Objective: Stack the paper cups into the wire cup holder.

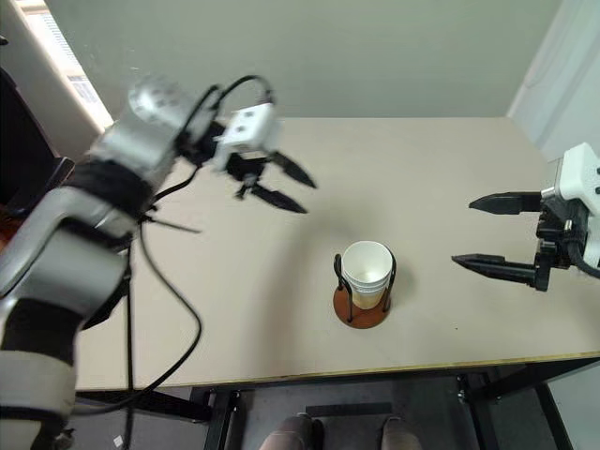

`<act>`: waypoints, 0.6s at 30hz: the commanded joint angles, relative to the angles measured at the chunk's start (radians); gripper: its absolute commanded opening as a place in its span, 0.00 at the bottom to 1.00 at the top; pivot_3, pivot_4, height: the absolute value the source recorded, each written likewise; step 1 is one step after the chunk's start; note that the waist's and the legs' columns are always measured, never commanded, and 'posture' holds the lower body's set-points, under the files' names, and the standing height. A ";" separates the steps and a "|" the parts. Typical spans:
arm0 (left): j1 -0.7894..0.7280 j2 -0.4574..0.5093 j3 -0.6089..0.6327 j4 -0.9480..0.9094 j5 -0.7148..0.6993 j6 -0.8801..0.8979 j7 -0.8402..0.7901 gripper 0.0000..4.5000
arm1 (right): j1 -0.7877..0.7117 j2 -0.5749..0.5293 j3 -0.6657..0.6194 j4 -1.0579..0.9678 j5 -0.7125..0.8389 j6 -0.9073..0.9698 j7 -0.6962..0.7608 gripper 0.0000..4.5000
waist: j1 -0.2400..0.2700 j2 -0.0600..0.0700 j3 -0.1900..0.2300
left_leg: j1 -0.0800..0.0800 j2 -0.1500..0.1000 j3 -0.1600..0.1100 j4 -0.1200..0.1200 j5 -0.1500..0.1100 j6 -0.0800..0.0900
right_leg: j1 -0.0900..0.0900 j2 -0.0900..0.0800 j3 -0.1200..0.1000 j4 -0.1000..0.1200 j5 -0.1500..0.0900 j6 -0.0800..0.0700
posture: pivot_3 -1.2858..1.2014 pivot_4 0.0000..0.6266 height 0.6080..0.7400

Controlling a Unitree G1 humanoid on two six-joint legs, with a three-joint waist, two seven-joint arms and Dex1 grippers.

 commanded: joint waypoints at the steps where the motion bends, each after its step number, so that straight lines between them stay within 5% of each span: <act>1: 0.129 0.181 0.183 -0.239 -0.052 0.197 -0.026 0.52 | -0.042 -0.018 0.038 0.083 -0.060 -0.065 0.037 1.00 | -0.002 0.000 0.000 | 0.000 0.000 0.000 0.000 0.000 0.001 | -0.001 0.001 0.001 0.000 0.000 0.000 | 0.52 0.24 1.00; 5: 0.447 0.403 0.380 -0.474 -0.110 0.395 0.042 0.52 | -0.080 0.000 0.106 0.149 -0.089 -0.114 0.102 1.00 | -0.001 0.000 0.000 | 0.000 -0.001 -0.001 0.001 -0.002 0.002 | 0.000 -0.002 0.002 -0.001 -0.004 -0.007 | 0.52 0.24 1.00; 10: 0.799 0.505 0.604 -0.597 -0.118 0.488 0.142 0.52 | -0.219 0.047 0.242 0.262 -0.159 -0.166 0.153 1.00 | -0.003 0.000 0.000 | 0.009 0.000 -0.001 -0.003 -0.002 0.000 | 0.004 -0.003 0.002 0.005 -0.011 -0.022 | 0.52 0.24 1.00; 18: 0.958 0.566 0.888 -0.599 -0.099 0.537 0.162 0.52 | -0.272 0.019 0.245 0.385 -0.202 -0.198 0.256 1.00 | -0.007 -0.006 -0.001 | 0.019 0.001 -0.007 -0.022 0.004 -0.004 | 0.002 -0.001 0.000 0.011 -0.008 -0.041 | 0.52 0.24 1.00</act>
